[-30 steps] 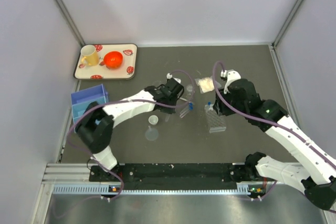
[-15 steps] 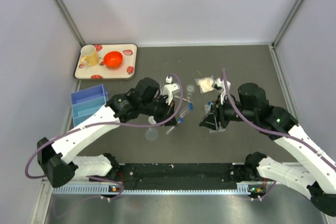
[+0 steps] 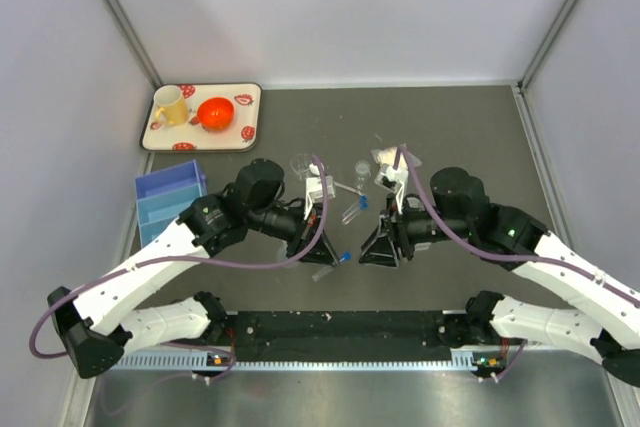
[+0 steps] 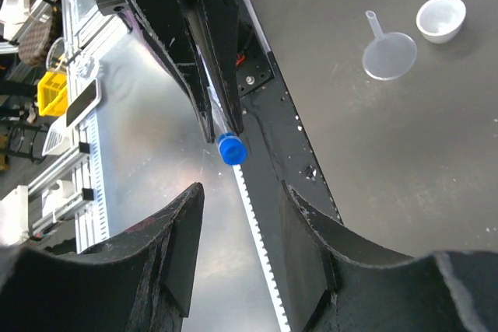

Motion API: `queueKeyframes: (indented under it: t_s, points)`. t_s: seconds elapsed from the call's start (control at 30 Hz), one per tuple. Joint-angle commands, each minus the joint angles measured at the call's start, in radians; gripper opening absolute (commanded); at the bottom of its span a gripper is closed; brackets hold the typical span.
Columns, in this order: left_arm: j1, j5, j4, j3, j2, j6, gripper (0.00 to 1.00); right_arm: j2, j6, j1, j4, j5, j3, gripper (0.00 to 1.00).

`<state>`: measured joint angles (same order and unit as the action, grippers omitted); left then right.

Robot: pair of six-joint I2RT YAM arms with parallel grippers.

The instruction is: Organize the chemistry lab equipment

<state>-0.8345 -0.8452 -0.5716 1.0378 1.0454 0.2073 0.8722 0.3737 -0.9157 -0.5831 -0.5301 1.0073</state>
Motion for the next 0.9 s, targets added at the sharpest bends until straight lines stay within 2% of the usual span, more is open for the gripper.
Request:
queueKeyframes:
  t_s: [0.0, 0.4, 0.53, 0.73, 0.87]
  points:
    - [-0.009, -0.071, 0.082, -0.016, -0.033, 0.014, 0.0, 0.024, 0.027, -0.048, 0.095, 0.021, 0.001, 0.44]
    - [-0.026, -0.074, 0.104, -0.019, -0.036, 0.018, 0.0, 0.076, 0.039, -0.104, 0.157, 0.032, 0.008, 0.43]
    - [-0.026, -0.069, 0.104, -0.019, -0.036, 0.018, 0.0, 0.08, 0.042, -0.109, 0.166, 0.03, 0.008, 0.39]
    - [-0.026, -0.063, 0.105, -0.015, -0.038, 0.02, 0.0, 0.077, 0.047, -0.114, 0.175, 0.021, 0.002, 0.27]
    - [-0.026, -0.051, 0.105, -0.013, -0.032, 0.02, 0.0, 0.077, 0.056, -0.117, 0.18, 0.019, -0.001, 0.06]
